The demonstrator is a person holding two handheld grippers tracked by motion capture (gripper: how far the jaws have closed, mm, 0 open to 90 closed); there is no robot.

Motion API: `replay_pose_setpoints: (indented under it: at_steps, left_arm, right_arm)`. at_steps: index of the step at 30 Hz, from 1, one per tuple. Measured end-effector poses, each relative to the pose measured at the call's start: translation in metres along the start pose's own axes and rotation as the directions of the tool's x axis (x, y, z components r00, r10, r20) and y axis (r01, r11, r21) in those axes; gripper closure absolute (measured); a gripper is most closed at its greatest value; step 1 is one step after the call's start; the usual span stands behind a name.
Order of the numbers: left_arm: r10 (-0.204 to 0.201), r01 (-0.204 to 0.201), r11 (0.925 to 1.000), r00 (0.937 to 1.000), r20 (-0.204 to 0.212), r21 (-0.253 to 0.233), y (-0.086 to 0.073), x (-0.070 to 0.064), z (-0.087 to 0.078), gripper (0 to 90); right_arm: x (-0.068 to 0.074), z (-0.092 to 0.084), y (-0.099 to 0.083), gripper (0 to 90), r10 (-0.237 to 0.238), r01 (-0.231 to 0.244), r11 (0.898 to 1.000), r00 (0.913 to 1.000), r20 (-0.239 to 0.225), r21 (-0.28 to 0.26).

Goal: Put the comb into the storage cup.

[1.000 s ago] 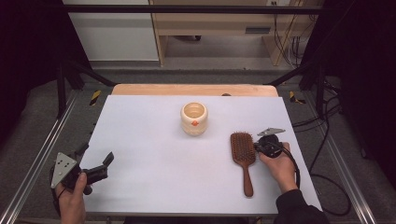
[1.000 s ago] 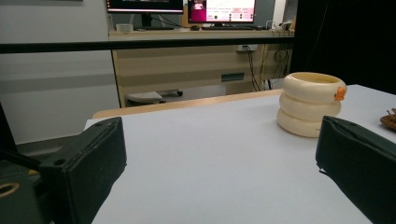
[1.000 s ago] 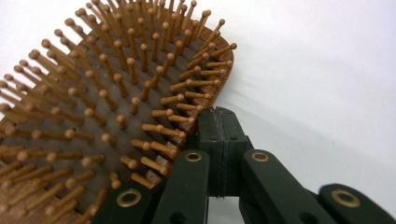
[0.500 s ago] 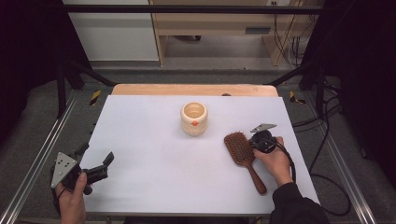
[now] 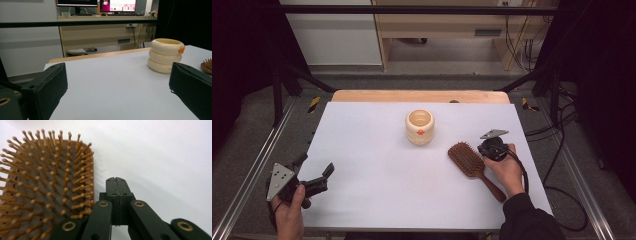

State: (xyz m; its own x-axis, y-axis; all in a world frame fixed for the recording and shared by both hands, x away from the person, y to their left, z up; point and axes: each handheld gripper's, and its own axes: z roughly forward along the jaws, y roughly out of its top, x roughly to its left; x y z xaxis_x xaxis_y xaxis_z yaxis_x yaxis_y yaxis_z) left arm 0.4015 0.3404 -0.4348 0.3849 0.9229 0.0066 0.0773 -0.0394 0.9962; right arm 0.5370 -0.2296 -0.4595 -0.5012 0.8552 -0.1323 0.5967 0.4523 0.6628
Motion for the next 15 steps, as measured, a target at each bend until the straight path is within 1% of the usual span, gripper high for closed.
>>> replay_pose_setpoints:
  at_steps: [1, 2, 3, 4, 5, 6, 7, 8, 11, 12, 15]
  left_arm:
    - [0.001, -0.001, 1.0000, 1.0000, 0.000, 0.000, 0.000, 0.000, 0.000, 1.9]
    - [0.001, -0.001, 1.0000, 1.0000, -0.001, 0.000, 0.000, 0.000, 0.000, 1.9]
    - [0.001, -0.001, 1.0000, 1.0000, -0.001, 0.000, 0.000, 0.000, 0.000, 1.9]
    - [0.002, -0.002, 1.0000, 1.0000, -0.001, 0.000, 0.000, 0.000, 0.000, 2.0]
    - [0.002, -0.002, 1.0000, 1.0000, -0.001, 0.001, 0.000, 0.000, 0.000, 1.9]
    - [0.002, -0.002, 1.0000, 1.0000, -0.001, 0.001, 0.000, 0.000, 0.000, 1.9]
    - [0.003, -0.003, 1.0000, 1.0000, -0.002, 0.000, 0.000, 0.000, 0.000, 1.9]
    - [0.003, -0.003, 1.0000, 1.0000, -0.002, 0.000, 0.000, -0.001, 0.000, 2.0]
    - [0.002, -0.002, 1.0000, 1.0000, -0.003, -0.001, 0.000, -0.001, 0.000, 1.9]
    - [0.001, -0.001, 1.0000, 1.0000, -0.004, 0.000, 0.000, 0.000, 0.000, 2.0]
    - [0.002, -0.002, 1.0000, 1.0000, -0.004, 0.000, 0.000, 0.000, -0.001, 2.0]
  right_arm:
    - [-0.001, -0.002, 0.000, 90.0, 0.006, -0.006, 1.000, 1.0000, 0.004, -0.009]
    - [-0.002, -0.009, -0.001, 90.0, 0.017, -0.016, 1.000, 0.9998, 0.005, -0.024]
    - [-0.002, -0.009, -0.001, 90.0, 0.017, -0.016, 1.000, 0.9998, 0.005, -0.024]
    - [-0.002, -0.013, -0.002, 90.0, 0.019, -0.019, 0.999, 0.9998, 0.003, -0.029]
    - [-0.002, -0.021, -0.004, 90.0, 0.027, -0.027, 0.999, 0.9996, -0.005, -0.047]
    - [-0.002, -0.021, -0.004, 90.0, 0.027, -0.027, 0.999, 0.9996, -0.005, -0.047]
    - [-0.001, -0.025, -0.005, 89.9, 0.032, -0.032, 0.998, 0.9995, -0.009, -0.057]
    - [0.001, -0.033, -0.008, 88.7, 0.040, -0.041, 0.996, 0.9990, -0.020, -0.075]
    - [0.003, -0.040, -0.013, 87.6, 0.042, -0.045, 0.995, 0.9987, -0.029, -0.092]
    - [0.005, -0.048, -0.018, 86.0, 0.049, -0.053, 0.993, 0.9980, -0.039, -0.109]
    - [0.007, -0.054, -0.022, 83.5, 0.054, -0.059, 0.991, 0.9975, -0.045, -0.117]
